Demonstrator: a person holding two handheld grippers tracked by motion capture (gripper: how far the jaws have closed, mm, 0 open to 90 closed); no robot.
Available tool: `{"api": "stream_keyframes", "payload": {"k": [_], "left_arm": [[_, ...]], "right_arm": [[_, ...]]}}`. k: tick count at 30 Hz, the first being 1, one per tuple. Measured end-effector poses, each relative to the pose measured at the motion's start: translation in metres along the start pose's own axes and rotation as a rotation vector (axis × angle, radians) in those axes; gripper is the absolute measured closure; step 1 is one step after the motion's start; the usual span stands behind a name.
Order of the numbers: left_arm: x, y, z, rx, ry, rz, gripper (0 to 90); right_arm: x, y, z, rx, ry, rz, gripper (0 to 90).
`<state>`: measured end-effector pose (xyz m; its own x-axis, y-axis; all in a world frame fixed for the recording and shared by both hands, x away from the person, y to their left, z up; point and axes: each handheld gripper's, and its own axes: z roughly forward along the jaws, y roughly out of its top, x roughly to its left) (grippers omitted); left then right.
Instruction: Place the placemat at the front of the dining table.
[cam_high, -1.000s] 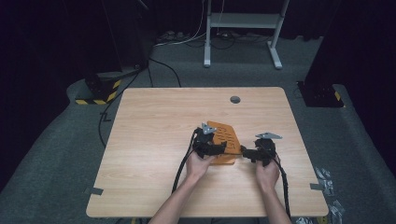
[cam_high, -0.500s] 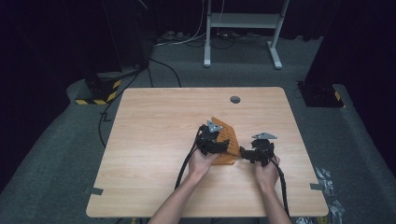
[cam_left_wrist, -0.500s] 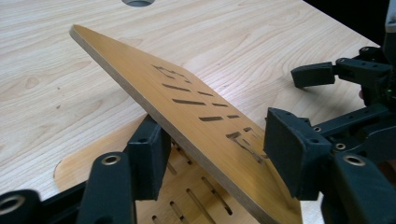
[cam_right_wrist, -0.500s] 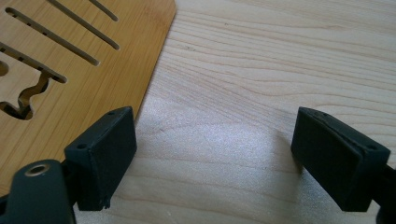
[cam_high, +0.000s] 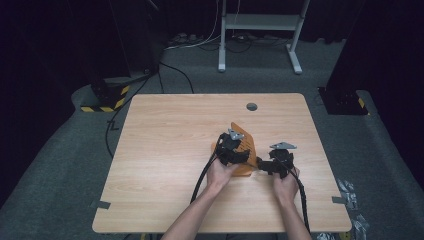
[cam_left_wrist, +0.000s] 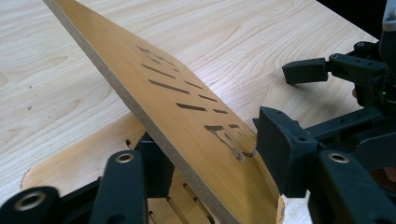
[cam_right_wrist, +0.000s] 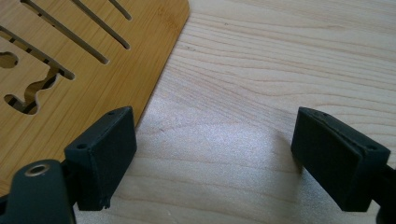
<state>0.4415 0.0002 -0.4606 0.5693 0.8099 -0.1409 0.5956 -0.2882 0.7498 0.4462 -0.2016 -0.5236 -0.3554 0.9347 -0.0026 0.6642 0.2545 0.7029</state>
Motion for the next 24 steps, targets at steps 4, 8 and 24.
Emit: {"api": "stream_keyframes", "payload": {"k": [4, 8, 24], "left_arm": [[0.0004, 0.0, -0.0004, 0.012, -0.005, -0.017, 56.9], [0.0004, 0.0004, -0.0012, 0.013, -0.023, -0.031, 60.6], [-0.0066, 0.0027, -0.0057, -0.021, -0.071, -0.025, 75.8]], "right_arm": [[0.0, 0.0, -0.0001, 0.001, 0.0, 0.0, 13.8], [0.0, 0.0, -0.0001, 0.001, 0.0, 0.001, 13.8], [0.0004, -0.0008, -0.0008, -0.001, 0.006, -0.008, 13.7]]}}
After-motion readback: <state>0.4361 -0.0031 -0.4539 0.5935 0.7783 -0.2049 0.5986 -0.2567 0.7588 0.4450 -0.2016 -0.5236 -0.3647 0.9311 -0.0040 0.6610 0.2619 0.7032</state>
